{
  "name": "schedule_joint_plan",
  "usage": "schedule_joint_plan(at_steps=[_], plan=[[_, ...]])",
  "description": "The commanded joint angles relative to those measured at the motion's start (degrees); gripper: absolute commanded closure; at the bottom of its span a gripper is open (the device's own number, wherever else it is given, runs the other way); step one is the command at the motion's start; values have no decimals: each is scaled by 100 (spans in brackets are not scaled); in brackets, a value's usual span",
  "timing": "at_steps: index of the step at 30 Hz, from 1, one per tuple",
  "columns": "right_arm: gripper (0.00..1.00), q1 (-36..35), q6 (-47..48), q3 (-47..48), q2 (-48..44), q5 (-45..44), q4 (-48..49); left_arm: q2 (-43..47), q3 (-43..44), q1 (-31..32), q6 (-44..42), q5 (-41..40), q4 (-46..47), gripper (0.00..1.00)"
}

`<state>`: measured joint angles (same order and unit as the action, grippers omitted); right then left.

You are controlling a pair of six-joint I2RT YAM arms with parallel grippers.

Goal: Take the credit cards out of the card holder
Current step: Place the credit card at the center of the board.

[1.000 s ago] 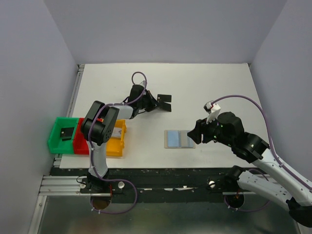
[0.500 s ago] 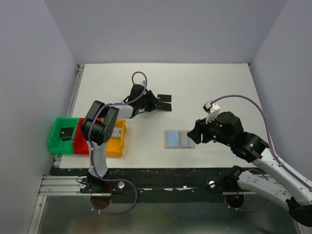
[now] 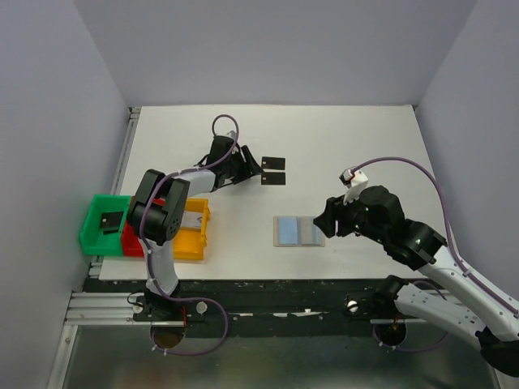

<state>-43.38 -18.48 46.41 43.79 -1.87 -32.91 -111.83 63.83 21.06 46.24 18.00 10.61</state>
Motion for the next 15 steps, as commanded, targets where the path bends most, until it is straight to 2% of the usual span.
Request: schedule_joint_plan(at_steps=[1, 4, 8, 10, 12, 15], plan=[[38, 40, -296, 26, 77, -1015, -216, 556, 174, -14, -527, -717, -638, 29], [35, 249, -507, -53, 444, -1333, -391, 1082, -37, 47, -694, -1419, -911, 28], [34, 952, -841, -255, 999, -773, -419, 1900, -240, 398, -1142, -2667, -1437, 21], [32, 1234, -911, -422, 1149, -482, -217, 2234, -179, 644, -1388, -3116, -1771, 1], [32, 1393, -947, -589, 1263, -323, 11, 2586, -239, 803, -1276, -3224, -1966, 1], [32, 1490, -964, -739, 1535, -253, 266, 3130, -808, 821, -802, -2550, -1503, 1]])
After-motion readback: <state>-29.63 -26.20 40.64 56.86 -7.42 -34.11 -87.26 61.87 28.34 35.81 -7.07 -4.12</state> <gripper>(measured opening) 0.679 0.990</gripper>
